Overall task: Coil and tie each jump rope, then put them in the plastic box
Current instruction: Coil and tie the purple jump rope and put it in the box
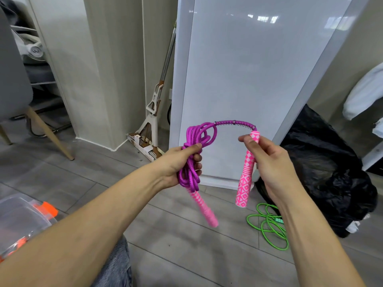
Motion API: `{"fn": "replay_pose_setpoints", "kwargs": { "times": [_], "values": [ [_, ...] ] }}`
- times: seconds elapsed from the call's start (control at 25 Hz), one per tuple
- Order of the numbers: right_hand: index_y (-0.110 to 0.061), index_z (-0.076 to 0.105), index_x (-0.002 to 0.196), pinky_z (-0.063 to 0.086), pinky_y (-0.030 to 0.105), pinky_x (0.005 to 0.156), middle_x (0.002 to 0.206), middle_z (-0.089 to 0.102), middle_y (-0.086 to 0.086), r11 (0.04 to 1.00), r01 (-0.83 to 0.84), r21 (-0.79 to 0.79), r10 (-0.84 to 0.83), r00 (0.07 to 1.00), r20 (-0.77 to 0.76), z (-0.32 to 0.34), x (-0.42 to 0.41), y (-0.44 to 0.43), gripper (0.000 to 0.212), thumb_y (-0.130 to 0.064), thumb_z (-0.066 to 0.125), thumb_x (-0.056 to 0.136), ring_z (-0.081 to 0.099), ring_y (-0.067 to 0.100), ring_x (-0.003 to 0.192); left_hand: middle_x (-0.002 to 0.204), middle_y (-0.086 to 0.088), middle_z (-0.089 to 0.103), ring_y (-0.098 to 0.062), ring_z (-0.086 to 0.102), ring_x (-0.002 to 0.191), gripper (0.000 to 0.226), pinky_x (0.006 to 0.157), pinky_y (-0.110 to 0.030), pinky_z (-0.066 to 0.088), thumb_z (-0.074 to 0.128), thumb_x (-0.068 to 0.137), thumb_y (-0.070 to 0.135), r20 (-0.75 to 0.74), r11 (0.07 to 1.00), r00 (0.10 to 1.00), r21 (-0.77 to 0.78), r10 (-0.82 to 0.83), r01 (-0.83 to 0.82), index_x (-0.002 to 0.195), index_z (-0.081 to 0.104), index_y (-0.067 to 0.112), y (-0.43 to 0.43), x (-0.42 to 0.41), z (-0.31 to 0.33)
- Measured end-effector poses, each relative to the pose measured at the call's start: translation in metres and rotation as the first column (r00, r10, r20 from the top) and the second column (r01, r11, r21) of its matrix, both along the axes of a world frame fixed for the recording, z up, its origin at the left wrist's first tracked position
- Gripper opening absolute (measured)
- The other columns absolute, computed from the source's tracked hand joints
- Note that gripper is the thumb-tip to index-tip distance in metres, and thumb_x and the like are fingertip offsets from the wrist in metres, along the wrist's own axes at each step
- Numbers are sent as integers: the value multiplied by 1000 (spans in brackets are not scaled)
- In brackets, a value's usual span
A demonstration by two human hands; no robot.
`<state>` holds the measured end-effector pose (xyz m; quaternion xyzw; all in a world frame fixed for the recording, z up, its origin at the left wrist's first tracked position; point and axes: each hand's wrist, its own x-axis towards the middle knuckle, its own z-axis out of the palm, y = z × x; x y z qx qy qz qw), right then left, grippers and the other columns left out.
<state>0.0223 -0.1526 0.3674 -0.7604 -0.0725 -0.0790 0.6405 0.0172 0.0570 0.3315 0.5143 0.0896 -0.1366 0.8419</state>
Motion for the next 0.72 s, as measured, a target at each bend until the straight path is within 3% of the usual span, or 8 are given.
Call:
{"fn": "replay_pose_setpoints", "kwargs": {
  "times": [0.04,0.16,0.28,0.44,0.72],
  "values": [
    [-21,75,101,36,21,62,72,49,-4,999,-4,-36,6,998,55,2,-2,1,17,-32,62,96,42,8,63,62,2,54,-17,54,58,14,62,-31,47,60,97,26,21,1000,1000,7,10,-10,98,57,12,1,1,1],
    [-15,69,98,38,30,53,65,45,5,997,1,79,-10,994,111,6,-5,6,16,-29,61,98,41,17,56,73,-2,63,-17,57,64,16,64,-28,44,61,96,28,89,998,996,68,-5,-1,101,59,12,0,0,3],
    [-1,62,98,46,32,52,61,51,3,972,73,222,-87,995,50,1,-5,16,24,-25,61,98,51,18,52,81,-5,70,-17,60,68,15,64,-28,48,62,96,25,128,989,992,150,-10,-9,103,61,12,-3,-1,2],
    [-6,61,96,54,30,53,61,52,6,942,83,324,-84,996,-13,0,-7,22,18,-23,59,99,58,20,54,81,-7,71,-18,63,67,15,58,-29,51,63,95,21,118,998,993,67,-5,-3,106,59,11,-5,-3,3],
    [-1,60,94,59,35,57,53,56,2,964,51,262,-53,999,1,0,-13,29,19,-19,58,99,64,25,56,78,-4,67,-19,66,67,17,63,-33,52,60,97,20,185,992,974,-10,127,-127,111,57,11,-7,-1,4]
  ]
}}
